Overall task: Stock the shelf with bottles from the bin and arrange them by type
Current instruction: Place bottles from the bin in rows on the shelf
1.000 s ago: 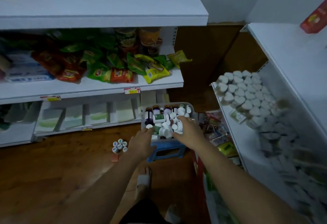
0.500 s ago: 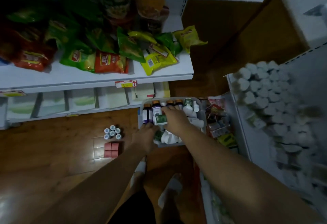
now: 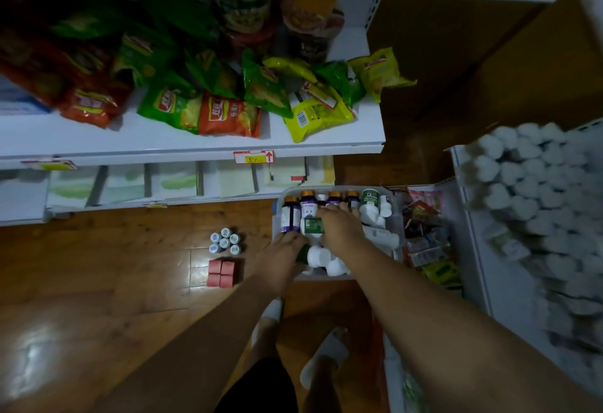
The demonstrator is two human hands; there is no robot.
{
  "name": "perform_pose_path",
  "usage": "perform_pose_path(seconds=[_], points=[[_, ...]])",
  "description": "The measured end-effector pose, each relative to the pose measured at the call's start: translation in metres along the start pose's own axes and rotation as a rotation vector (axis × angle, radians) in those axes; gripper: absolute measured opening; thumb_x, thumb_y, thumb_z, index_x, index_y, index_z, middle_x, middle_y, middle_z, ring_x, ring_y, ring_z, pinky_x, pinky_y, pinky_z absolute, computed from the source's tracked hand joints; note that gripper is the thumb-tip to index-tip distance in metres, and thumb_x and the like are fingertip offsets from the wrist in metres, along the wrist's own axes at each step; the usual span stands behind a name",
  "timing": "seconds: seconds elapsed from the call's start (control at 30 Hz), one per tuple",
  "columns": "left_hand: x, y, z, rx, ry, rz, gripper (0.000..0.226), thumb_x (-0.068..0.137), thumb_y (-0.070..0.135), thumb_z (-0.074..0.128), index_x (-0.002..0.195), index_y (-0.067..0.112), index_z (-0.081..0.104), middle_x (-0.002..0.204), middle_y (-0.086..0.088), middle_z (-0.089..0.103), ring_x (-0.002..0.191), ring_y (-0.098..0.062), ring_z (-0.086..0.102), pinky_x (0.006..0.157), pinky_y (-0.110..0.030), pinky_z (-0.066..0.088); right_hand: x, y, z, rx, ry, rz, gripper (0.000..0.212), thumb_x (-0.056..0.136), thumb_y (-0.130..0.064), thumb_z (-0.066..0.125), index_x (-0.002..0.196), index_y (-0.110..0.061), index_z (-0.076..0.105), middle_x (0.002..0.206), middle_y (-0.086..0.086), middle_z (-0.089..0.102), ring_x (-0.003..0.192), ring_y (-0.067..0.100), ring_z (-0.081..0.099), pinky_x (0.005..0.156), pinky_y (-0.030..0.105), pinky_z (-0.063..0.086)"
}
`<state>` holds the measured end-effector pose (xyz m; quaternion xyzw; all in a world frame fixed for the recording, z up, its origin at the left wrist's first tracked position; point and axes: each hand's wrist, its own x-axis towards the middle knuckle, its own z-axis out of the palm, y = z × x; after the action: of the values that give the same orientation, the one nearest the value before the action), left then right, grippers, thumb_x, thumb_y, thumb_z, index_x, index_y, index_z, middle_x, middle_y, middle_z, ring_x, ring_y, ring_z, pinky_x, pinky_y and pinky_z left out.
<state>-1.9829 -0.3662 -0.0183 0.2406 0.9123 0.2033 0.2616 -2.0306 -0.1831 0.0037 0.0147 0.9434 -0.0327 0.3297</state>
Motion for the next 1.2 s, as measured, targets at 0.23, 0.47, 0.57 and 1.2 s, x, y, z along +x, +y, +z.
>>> perform_pose_path(seconds=[0.23,0.47,0.57,1.2], points=[[-0.017,-0.012,-0.027,-0.218,0.157,-0.008,0.055,0.097,0.052,0.068,0.144,0.025,0.054,0.134,0.000,0.065,0.123,-0.022,0.055,0.093,-0.041,0.051,-0.025,0.019,-0.005,0.345,0.173,-0.027,0.061,0.089,-0.037,0.075,0.145,-0.023,0.056,0.142,0.005,0.052,0.130,0.032,0.044,0.109,0.042,0.036],[-0.011,0.044,-0.113,-0.899,0.222,-0.066,0.044,0.093,0.058,0.069,0.131,0.038,0.057,0.132,0.011,0.066,0.126,-0.011,0.062,0.105,-0.051,0.054,-0.103,0.051,-0.067,0.986,0.291,-0.015,0.053,0.089,-0.018,0.080,0.137,-0.025,0.062,0.129,0.004,0.049,0.114,0.021,0.058,0.085,0.021,0.049],[-0.005,0.088,-0.151,-1.050,0.192,0.012,0.040,0.093,0.053,0.067,0.128,0.035,0.063,0.128,0.004,0.069,0.120,-0.019,0.067,0.106,-0.055,0.053,-0.156,0.064,-0.100,1.149,0.432,-0.021,0.066,0.086,-0.009,0.082,0.142,-0.032,0.056,0.128,0.001,0.050,0.109,0.012,0.061,0.078,0.009,0.051],[-0.095,0.389,-0.173,-1.367,-0.709,0.430,0.044,0.100,0.022,0.063,0.142,0.008,0.058,0.138,-0.019,0.066,0.126,-0.036,0.066,0.089,-0.044,0.062,-0.473,0.109,-0.085,1.675,1.447,0.266,0.054,0.096,0.009,0.058,0.144,-0.016,0.057,0.133,0.007,0.070,0.125,0.031,0.065,0.098,0.053,0.056]])
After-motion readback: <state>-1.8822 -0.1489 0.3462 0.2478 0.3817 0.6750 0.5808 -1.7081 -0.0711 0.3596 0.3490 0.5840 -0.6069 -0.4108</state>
